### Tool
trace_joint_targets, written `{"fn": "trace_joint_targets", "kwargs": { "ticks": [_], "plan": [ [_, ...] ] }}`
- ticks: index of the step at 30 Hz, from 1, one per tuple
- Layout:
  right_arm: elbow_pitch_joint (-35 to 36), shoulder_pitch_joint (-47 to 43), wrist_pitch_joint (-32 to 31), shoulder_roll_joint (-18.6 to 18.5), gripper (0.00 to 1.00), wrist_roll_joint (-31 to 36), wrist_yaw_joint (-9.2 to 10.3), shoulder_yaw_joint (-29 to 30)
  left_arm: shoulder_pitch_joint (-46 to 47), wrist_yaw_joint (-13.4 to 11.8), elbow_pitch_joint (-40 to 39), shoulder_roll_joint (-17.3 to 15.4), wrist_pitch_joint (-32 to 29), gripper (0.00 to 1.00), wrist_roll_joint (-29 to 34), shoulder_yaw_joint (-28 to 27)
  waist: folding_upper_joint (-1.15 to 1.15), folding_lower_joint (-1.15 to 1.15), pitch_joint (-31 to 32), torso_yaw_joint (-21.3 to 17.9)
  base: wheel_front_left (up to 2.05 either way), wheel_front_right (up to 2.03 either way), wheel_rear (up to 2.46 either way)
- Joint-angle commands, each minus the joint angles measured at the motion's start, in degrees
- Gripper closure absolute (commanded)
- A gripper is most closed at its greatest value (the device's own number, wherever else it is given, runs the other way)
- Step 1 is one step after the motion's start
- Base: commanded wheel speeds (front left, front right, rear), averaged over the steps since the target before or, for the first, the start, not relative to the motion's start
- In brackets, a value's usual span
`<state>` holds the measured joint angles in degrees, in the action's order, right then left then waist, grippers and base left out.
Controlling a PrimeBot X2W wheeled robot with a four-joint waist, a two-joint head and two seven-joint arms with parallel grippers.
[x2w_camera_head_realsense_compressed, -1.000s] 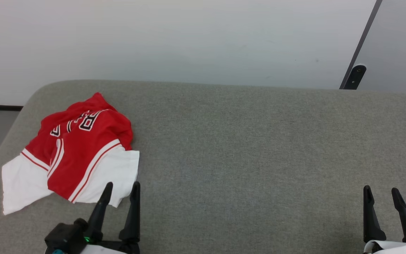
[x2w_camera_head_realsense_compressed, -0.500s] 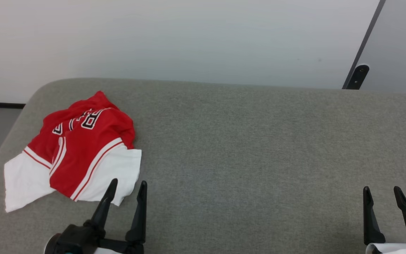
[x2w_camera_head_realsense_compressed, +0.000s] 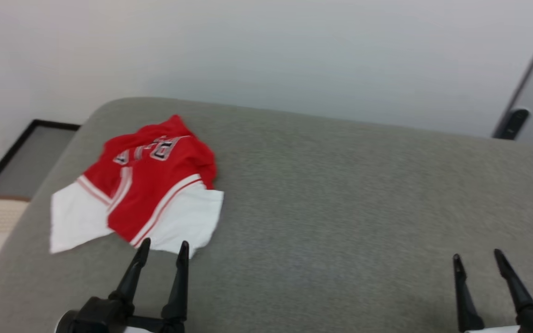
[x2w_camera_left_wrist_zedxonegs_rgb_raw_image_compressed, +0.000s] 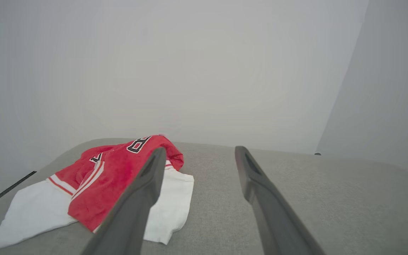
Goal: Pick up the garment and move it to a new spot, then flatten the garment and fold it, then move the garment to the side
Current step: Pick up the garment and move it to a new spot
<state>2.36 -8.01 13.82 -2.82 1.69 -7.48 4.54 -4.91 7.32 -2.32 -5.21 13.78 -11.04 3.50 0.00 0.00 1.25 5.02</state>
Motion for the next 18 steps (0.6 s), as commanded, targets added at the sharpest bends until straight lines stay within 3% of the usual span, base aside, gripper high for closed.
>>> {"fn": "trace_joint_targets", "kwargs": {
  "ticks": [1,11,18],
  "plan": [
    [0.33,-0.74,0.49,-0.08,0.0,1.06,-0.02,-0.85,0.37,0.2,0.14,-0.47,0.51,0.0,0.96,-0.21,0.0,0.0,1.46,4.26,0.0,0.0,0.0],
    [-0.58,-1.29,1.48,-0.08,0.0,3.81,-0.01,-6.67,-1.81,0.24,2.26,-0.49,1.49,0.0,0.66,-2.11,0.0,0.0,4.07,14.54,0.0,0.0,0.0],
    [-1.05,-1.22,1.37,-0.1,0.0,3.4,-0.01,-8.24,-1.71,0.2,3.03,0.04,1.39,0.0,-1.48,-3.25,0.0,0.0,3.14,15.11,0.0,0.0,0.0]
  ]
}}
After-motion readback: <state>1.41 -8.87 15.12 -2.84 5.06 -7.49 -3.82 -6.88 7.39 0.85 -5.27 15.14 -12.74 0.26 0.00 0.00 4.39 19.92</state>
